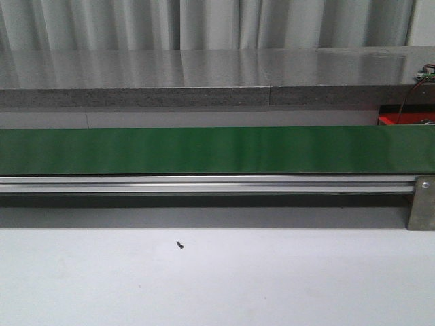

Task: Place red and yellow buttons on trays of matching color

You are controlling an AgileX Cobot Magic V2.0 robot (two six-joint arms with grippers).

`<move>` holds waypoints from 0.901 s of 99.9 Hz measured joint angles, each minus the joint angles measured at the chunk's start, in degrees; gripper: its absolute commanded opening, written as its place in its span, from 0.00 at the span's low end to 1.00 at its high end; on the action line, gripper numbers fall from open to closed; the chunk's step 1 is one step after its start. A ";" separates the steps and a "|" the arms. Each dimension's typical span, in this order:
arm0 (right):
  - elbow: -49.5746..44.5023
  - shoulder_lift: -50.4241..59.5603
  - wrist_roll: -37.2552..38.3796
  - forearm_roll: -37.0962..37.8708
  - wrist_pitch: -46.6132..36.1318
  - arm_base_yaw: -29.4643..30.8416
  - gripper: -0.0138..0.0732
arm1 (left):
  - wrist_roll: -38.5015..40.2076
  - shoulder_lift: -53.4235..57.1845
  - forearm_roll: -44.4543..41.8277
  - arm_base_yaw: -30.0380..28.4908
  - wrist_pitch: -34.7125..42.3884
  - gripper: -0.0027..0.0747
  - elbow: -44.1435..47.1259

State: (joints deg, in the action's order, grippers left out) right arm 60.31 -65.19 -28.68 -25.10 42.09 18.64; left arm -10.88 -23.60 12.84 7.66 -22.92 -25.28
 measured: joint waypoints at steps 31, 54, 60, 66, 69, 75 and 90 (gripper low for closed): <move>-10.08 14.56 -3.45 0.78 -4.02 -11.79 0.54 | 0.00 0.00 0.00 0.00 0.00 0.01 0.00; -17.52 26.08 -3.65 1.92 -4.57 -12.75 0.07 | 0.00 0.00 0.00 0.00 0.00 0.01 0.00; -18.54 28.42 -3.67 2.21 -4.79 -12.75 0.05 | 0.00 0.00 0.00 0.00 0.00 0.01 0.00; -18.99 29.74 -3.77 2.24 -5.23 -12.75 0.05 | 0.00 0.00 0.00 0.00 0.00 0.01 0.00; -19.09 30.13 -3.77 2.24 -5.26 -12.75 0.05 | 0.00 0.00 0.00 0.00 0.00 0.01 0.00; -19.25 30.45 -3.77 2.33 -5.26 -12.75 0.05 | 0.00 0.00 0.00 0.00 0.00 0.01 0.00; -19.28 30.53 -3.77 2.33 -5.26 -12.75 0.05 | 0.00 0.00 0.00 0.00 0.00 0.01 0.00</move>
State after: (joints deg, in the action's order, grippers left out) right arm 41.03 -34.66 -32.45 -22.77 36.83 5.89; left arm -10.88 -23.60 12.84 7.66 -22.92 -25.28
